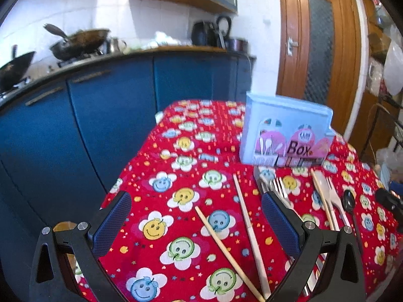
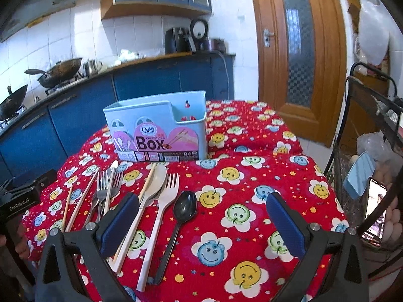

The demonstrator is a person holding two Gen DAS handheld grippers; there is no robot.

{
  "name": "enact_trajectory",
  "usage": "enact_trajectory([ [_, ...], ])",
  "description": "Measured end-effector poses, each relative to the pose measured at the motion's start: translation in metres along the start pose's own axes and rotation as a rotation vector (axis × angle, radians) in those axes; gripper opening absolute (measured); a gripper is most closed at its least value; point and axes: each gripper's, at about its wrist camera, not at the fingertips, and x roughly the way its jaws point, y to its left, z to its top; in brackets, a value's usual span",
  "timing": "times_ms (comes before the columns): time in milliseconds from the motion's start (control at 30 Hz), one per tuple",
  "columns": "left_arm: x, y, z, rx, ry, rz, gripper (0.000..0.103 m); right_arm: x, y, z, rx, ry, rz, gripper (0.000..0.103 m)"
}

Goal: Organize utensils
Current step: 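Grasp the black spoon with the right tool while the left tool grasps a wooden chopstick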

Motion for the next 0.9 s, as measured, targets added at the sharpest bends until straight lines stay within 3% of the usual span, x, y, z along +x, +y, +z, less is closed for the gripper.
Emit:
enact_trajectory([
  [233,0.020,0.006,0.001,0.008,0.183,-0.034,0.101,0.015,0.000,0.012,-0.034,0.175,0.000,0.101],
  [467,0.045,0.013,-0.002,-0.036,0.392,-0.101,0.080,0.029,0.001,0.013,-0.066,0.282,-0.011,0.082],
  [667,0.058,0.009,-0.003,-0.042,0.542,-0.173,0.060,0.048,-0.002,0.014,-0.030,0.429,0.048,0.062],
  [900,0.061,0.006,0.001,-0.022,0.625,-0.203,0.051,0.066,0.003,0.013,-0.031,0.569,0.097,0.047],
])
